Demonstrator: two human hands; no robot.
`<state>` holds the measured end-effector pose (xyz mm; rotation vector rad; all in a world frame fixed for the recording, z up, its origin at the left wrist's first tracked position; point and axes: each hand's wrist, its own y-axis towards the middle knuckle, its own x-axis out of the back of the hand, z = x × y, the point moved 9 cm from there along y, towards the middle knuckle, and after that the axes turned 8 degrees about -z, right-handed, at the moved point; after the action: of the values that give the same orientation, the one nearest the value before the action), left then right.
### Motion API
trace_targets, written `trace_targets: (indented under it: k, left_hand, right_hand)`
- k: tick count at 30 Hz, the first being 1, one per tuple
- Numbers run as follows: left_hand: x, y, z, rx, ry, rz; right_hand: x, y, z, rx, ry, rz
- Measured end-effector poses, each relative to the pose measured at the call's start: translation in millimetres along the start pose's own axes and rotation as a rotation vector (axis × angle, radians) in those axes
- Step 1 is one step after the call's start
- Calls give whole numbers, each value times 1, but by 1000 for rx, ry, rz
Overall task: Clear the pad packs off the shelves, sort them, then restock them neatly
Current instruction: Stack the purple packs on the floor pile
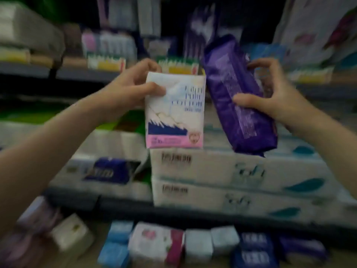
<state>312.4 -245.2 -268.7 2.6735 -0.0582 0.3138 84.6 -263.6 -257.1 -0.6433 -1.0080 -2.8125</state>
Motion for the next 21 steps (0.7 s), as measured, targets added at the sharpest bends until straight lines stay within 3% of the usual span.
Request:
trace_targets:
  k: [4, 9, 14, 18, 21]
  left_hand:
    - [-26, -63, 114, 111, 320, 303]
    - [-69, -138, 229, 282, 484, 603]
    - [-86, -185, 291, 329, 625, 657]
    - [-82, -202, 325, 387, 684, 604]
    - [-81, -209, 334, 429, 661, 573]
  right_hand:
    - [-57, -68, -50, -12, -341, 252]
    - [-130, -148, -126, 13, -635, 550]
    - [-182, -217, -225, -183, -711, 732]
    - [-214, -259, -264, 2, -1033, 691]
    - [-219, -277, -269, 14, -1054, 590]
